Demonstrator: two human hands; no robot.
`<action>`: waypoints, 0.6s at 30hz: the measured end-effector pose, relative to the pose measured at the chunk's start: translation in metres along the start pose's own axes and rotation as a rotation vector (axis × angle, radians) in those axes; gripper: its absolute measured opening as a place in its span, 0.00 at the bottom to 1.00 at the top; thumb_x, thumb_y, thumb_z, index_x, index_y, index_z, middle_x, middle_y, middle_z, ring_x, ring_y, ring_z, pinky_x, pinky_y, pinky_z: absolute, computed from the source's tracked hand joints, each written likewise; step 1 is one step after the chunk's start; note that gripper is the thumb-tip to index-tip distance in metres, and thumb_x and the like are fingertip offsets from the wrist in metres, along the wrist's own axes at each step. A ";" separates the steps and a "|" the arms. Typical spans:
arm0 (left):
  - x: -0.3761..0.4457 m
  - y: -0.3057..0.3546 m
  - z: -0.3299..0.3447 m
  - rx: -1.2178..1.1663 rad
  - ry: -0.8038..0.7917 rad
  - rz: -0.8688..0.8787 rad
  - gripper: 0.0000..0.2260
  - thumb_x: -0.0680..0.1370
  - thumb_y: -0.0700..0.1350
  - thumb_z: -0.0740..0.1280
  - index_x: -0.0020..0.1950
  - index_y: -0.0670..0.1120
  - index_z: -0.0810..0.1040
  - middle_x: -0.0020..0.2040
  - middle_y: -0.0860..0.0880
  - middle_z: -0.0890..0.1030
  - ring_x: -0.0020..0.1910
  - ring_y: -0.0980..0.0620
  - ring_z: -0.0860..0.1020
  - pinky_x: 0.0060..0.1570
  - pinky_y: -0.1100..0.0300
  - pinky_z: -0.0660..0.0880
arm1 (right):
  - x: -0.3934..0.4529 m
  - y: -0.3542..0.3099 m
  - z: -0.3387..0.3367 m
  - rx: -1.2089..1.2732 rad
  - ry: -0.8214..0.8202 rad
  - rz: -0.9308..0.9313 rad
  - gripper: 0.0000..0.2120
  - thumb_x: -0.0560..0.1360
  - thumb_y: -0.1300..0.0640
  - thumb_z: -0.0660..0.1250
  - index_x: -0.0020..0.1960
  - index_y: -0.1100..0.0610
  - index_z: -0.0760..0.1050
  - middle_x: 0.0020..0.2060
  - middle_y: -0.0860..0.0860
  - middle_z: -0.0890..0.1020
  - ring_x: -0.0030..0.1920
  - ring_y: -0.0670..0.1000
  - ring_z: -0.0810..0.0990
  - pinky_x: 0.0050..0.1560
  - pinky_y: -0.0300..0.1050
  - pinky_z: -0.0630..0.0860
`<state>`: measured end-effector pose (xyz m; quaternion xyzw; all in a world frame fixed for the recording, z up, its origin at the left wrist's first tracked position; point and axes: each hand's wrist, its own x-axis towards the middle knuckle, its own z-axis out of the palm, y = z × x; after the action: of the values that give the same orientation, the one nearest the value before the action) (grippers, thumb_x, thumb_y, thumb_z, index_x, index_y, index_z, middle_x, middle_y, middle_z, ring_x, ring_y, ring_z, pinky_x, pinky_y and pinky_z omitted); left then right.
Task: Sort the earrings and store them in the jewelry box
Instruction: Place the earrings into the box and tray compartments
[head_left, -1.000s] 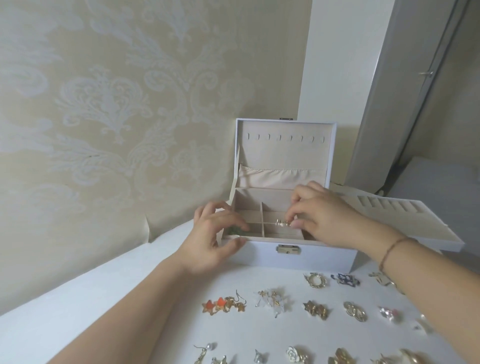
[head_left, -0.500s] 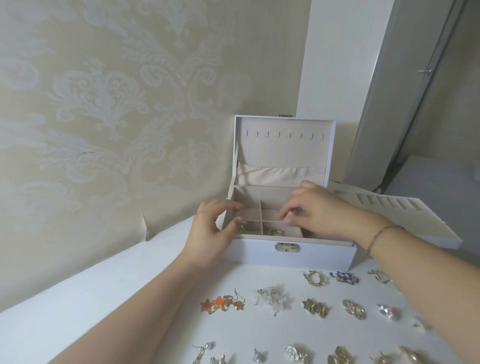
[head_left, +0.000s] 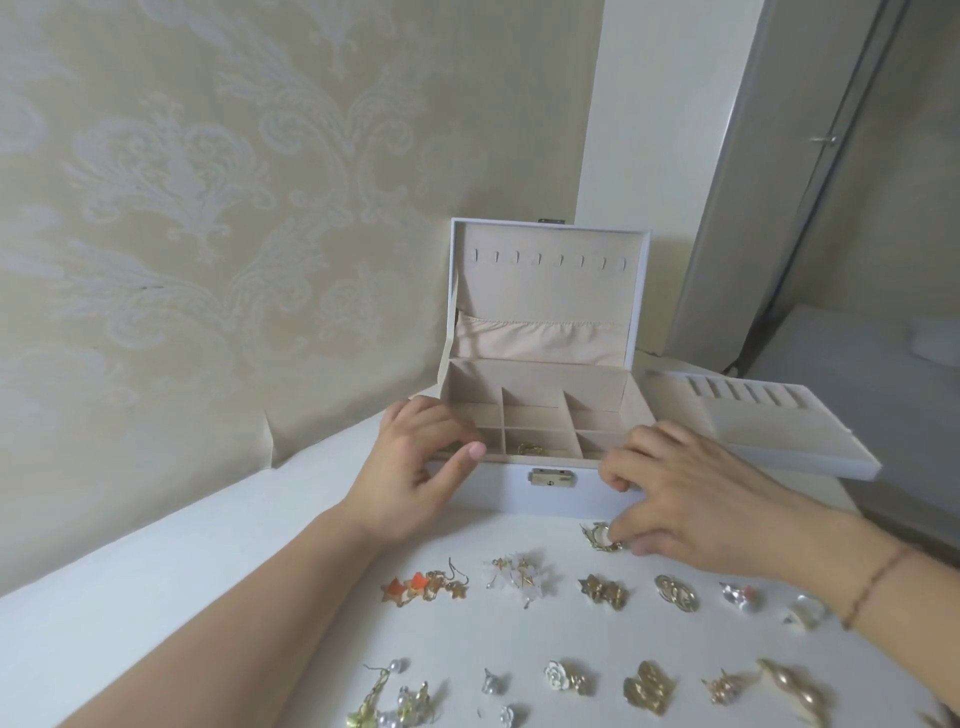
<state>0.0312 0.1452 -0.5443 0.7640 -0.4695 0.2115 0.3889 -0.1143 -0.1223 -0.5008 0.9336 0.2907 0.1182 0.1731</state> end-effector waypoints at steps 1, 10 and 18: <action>0.000 -0.002 -0.001 -0.027 0.013 0.008 0.15 0.82 0.55 0.59 0.45 0.50 0.80 0.45 0.57 0.80 0.49 0.52 0.76 0.54 0.47 0.70 | 0.000 -0.001 0.000 0.017 0.003 0.006 0.05 0.69 0.42 0.73 0.44 0.38 0.81 0.47 0.44 0.69 0.47 0.50 0.68 0.48 0.46 0.64; -0.001 -0.004 -0.001 -0.099 0.078 -0.003 0.12 0.81 0.50 0.61 0.48 0.45 0.81 0.45 0.56 0.79 0.46 0.49 0.77 0.49 0.45 0.73 | 0.007 -0.013 0.014 -0.072 0.148 -0.016 0.07 0.69 0.53 0.75 0.42 0.45 0.79 0.48 0.47 0.69 0.49 0.54 0.69 0.54 0.48 0.64; 0.000 -0.004 0.000 -0.147 0.101 -0.024 0.13 0.81 0.49 0.61 0.46 0.43 0.80 0.43 0.50 0.80 0.43 0.44 0.77 0.48 0.45 0.73 | 0.037 0.018 -0.020 0.255 0.369 0.275 0.03 0.73 0.52 0.69 0.44 0.49 0.82 0.45 0.47 0.72 0.49 0.50 0.66 0.50 0.44 0.64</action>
<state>0.0344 0.1467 -0.5458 0.7273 -0.4543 0.2098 0.4698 -0.0820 -0.1101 -0.4711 0.9412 0.2005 0.2713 -0.0197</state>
